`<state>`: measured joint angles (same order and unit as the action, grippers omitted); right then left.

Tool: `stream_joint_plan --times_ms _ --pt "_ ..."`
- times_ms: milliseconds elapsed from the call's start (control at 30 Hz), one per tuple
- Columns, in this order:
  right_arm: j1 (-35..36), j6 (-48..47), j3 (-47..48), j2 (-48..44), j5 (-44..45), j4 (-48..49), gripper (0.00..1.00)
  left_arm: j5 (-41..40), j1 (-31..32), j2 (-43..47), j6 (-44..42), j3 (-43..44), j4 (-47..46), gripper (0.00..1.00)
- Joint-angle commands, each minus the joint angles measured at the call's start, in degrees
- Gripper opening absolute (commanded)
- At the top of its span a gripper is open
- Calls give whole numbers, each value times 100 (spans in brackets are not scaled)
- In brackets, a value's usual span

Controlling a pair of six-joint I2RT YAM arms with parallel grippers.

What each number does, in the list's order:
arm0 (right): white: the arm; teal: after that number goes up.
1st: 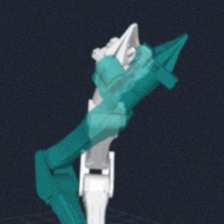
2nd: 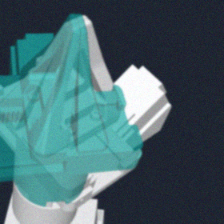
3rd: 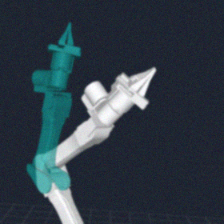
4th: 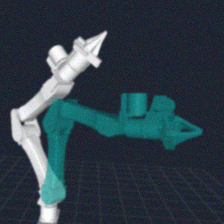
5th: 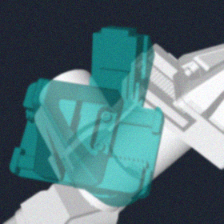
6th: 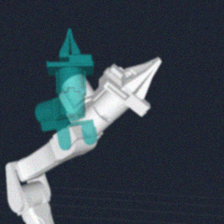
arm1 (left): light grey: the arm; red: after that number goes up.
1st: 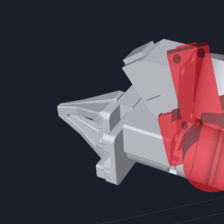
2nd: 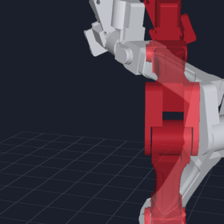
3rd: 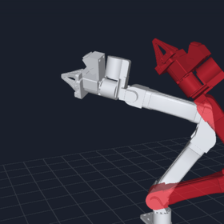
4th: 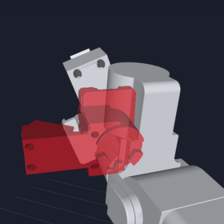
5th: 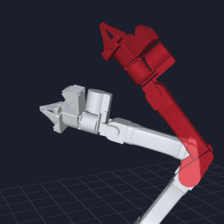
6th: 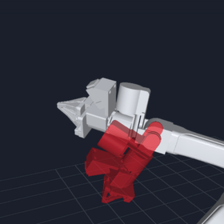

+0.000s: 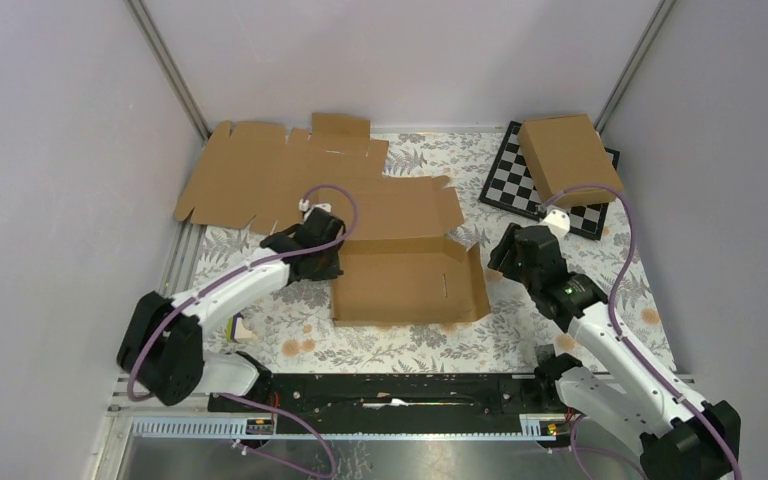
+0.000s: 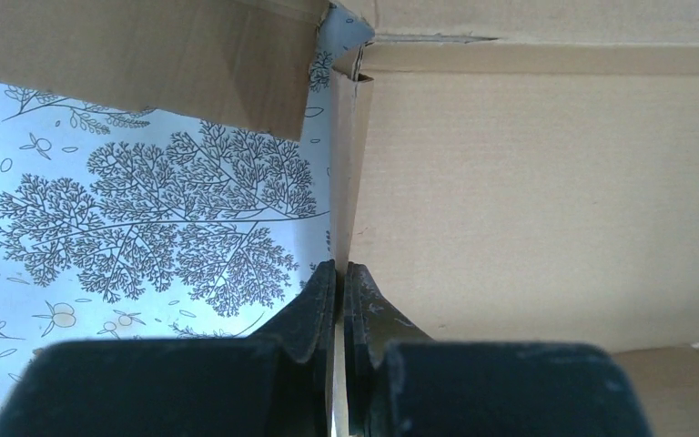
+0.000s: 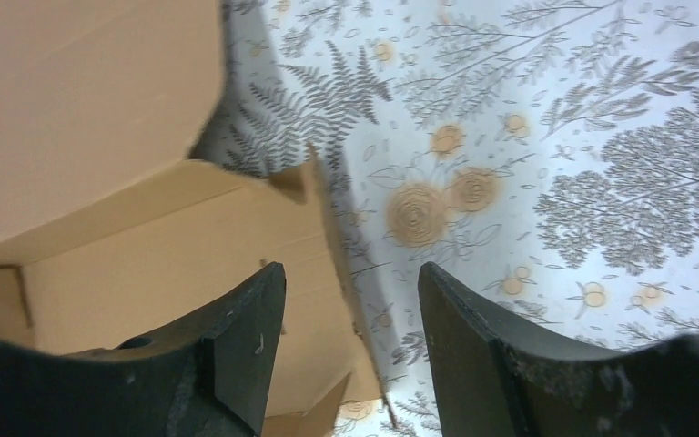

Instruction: Fold the paper box

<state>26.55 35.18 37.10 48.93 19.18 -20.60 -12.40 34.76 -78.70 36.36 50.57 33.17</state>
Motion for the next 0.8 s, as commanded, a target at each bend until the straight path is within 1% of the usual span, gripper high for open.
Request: stream_joint_plan --times_ms 0,100,133,300,467,533,600,633,667,700,767 --pt "-379 91 -140 40 80 -196 67 826 -334 683 -50 -136 -648 0" --pt "-975 185 -354 138 -838 35 69 920 -450 859 -101 -108 -476 0" --pt "-1116 233 -388 177 -997 79 69 928 -484 952 -102 -119 -448 0" --pt "-1469 494 -549 239 -1264 396 68 1035 -637 1332 -131 -210 -342 0" --pt "-1637 704 -705 297 -1394 673 69 1153 -834 1526 -189 -246 -229 0" --pt "-1719 734 -835 348 -1832 938 71 1279 -912 1607 -199 -249 -240 0" --pt "-1812 898 -940 454 -2457 1138 73 1450 -979 1669 -227 -221 -242 0" --pt "-1844 951 -1000 483 -2808 1308 74 1502 -1006 1699 -246 -200 -241 0" --pt "-1889 992 -1097 475 -3360 1574 76 1539 -1034 1726 -250 -190 -253 0" --pt "-1909 1080 -1200 458 -3670 1823 77 1577 -1053 1764 -261 -181 -258 0" --pt "-1916 1269 -1344 383 -3896 2000 79 1660 -1082 1827 -271 -150 -258 0"
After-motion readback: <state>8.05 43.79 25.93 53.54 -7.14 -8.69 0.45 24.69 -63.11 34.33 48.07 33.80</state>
